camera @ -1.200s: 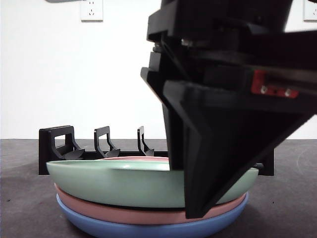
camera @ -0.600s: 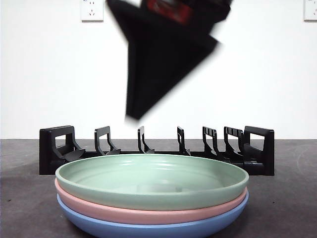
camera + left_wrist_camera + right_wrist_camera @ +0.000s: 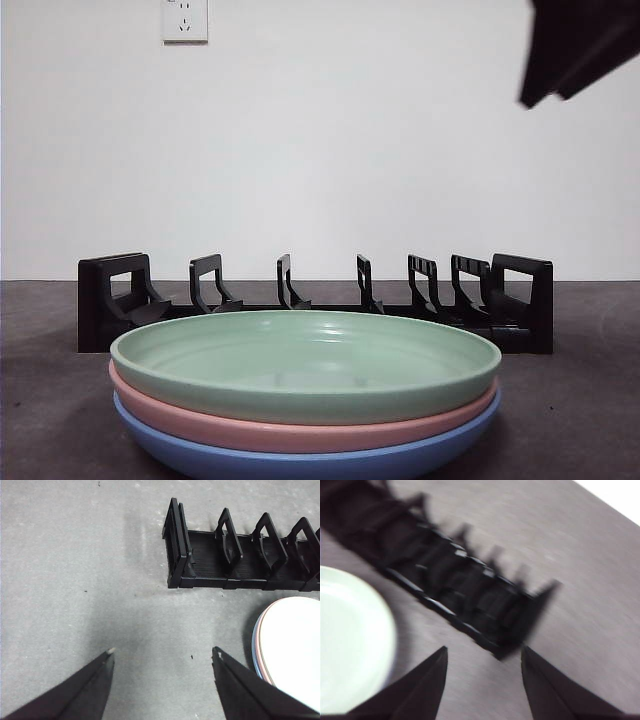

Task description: Place the plate

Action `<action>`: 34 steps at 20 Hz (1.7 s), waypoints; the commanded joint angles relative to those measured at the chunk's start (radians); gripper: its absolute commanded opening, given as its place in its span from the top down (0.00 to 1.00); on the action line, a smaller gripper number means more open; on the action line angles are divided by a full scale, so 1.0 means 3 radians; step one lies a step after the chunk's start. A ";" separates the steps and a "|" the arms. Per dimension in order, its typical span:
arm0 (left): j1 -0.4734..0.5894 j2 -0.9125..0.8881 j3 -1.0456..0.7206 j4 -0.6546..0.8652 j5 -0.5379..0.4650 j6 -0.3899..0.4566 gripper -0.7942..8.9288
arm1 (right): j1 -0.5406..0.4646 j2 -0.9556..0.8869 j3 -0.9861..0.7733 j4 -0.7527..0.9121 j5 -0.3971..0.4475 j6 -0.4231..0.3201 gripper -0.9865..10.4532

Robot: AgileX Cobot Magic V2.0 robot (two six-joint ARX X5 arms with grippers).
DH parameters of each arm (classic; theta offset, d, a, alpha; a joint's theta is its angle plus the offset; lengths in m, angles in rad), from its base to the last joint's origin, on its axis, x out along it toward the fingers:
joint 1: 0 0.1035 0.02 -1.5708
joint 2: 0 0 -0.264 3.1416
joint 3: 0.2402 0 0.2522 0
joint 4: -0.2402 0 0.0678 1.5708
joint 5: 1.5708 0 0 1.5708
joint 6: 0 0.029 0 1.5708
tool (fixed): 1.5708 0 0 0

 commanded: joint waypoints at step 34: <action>0.0689 -0.1277 -0.2152 0.2703 -0.0080 0.0734 0.91 | -0.0254 -0.0175 -0.0027 0.0107 -0.0009 0.0038 0.89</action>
